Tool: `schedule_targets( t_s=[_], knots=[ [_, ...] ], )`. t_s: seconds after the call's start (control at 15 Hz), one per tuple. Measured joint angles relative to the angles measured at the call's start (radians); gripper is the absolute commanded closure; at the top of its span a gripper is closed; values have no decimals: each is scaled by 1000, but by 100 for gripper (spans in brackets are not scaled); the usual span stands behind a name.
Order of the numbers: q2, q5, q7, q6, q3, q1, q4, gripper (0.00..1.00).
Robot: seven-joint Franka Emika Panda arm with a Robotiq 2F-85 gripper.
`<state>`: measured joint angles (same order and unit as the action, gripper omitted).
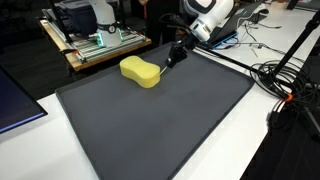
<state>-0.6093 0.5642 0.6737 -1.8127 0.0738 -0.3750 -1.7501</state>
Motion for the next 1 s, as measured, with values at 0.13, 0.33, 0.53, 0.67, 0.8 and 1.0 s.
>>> schedule_targets(
  t_s=[0.13,0.33,0.53,0.67,0.8,1.0],
  knots=[
    [-38,26,40,62,-6,-31,29,97],
    [-63,61,89,121,-29,-70,35,97],
    [-50,113,88,127,-71,-89,14,97],
    [-20,168,67,110,-103,-91,-21,97],
    [26,198,34,60,-130,-83,-76,97],
    [132,201,-9,-65,-173,-48,-198,97]
  ],
)
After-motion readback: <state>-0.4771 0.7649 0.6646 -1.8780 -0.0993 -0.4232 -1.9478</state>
